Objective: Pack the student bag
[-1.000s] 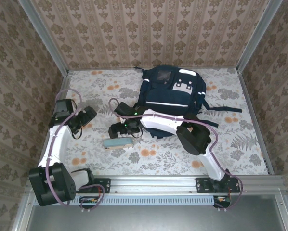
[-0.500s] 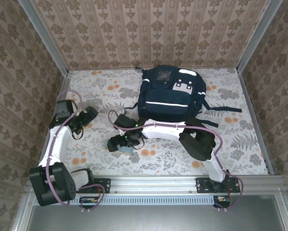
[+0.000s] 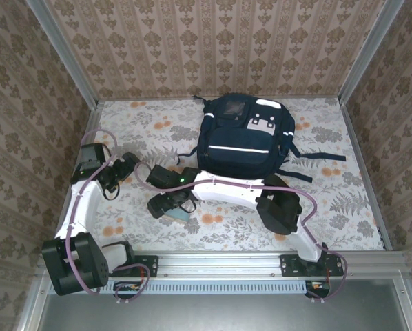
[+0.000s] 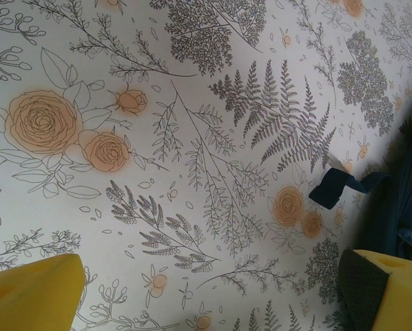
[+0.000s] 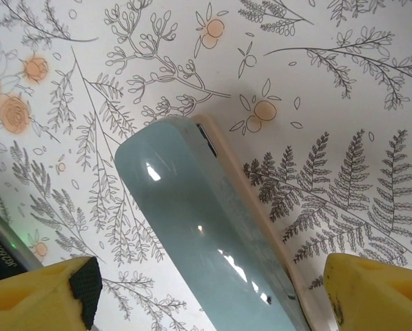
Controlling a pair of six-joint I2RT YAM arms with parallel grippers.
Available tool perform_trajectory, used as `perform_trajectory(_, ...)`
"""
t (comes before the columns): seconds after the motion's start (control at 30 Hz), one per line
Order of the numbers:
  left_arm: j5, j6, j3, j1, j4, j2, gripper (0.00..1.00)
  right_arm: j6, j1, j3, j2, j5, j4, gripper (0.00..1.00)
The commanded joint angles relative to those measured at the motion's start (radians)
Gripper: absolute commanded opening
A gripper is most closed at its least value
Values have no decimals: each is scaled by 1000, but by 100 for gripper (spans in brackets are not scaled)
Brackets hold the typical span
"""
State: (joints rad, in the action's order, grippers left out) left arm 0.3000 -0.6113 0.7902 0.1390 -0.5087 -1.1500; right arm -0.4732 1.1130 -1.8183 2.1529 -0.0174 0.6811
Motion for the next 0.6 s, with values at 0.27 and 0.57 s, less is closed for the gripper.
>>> perform_trajectory(0.27,-2,-19,-3,6,-4,24,97,56,12,-113,116,48,133,79)
perform_trajectory(0.57,-11,-16,1,6,-19,44,98,29,12,-144,137,47,140,45)
